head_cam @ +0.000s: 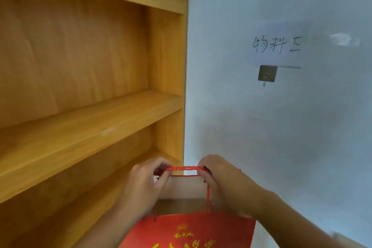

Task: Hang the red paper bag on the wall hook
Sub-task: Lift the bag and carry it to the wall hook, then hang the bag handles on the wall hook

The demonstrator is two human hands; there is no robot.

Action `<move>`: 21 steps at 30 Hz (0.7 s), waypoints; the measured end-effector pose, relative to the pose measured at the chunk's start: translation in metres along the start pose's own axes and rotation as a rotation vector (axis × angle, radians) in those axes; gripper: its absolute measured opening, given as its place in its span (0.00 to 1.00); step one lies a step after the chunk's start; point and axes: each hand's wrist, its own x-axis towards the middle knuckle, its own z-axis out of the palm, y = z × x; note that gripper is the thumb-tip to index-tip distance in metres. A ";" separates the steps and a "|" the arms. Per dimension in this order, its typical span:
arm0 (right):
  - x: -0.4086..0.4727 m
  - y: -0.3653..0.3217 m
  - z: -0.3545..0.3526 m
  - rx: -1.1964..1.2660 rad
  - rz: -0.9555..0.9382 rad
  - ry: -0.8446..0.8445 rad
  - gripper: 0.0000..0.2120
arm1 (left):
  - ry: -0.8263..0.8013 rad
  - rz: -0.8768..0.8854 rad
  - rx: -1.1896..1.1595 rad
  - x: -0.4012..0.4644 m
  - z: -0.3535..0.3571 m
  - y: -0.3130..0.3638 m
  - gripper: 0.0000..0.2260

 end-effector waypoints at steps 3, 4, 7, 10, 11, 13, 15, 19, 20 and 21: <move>0.014 0.014 -0.005 0.009 0.077 0.062 0.10 | -0.047 0.067 -0.039 0.040 0.006 -0.007 0.09; 0.017 0.020 -0.006 0.000 0.093 0.088 0.09 | -0.060 0.084 -0.058 0.052 0.010 -0.007 0.08; 0.021 0.038 -0.009 -0.049 0.144 0.178 0.07 | -0.104 0.136 -0.124 0.087 0.024 -0.003 0.07; 0.019 0.055 -0.016 -0.094 0.194 0.255 0.06 | -0.139 0.189 -0.172 0.115 0.044 0.004 0.07; 0.018 0.060 -0.019 -0.106 0.209 0.276 0.06 | -0.155 0.202 -0.182 0.123 0.052 0.007 0.06; 0.017 0.070 -0.026 -0.116 0.251 0.308 0.07 | -0.183 0.225 -0.191 0.137 0.068 0.013 0.07; 0.016 0.081 -0.033 -0.134 0.286 0.334 0.08 | -0.203 0.248 -0.198 0.150 0.084 0.020 0.07; 0.015 0.102 -0.044 -0.147 0.334 0.377 0.08 | -0.254 0.243 -0.235 0.169 0.110 0.037 0.06; 0.015 0.109 -0.047 -0.156 0.346 0.385 0.08 | -0.267 0.245 -0.242 0.175 0.116 0.041 0.06; 0.016 0.117 -0.050 -0.163 0.355 0.395 0.08 | -0.274 0.250 -0.247 0.181 0.122 0.045 0.06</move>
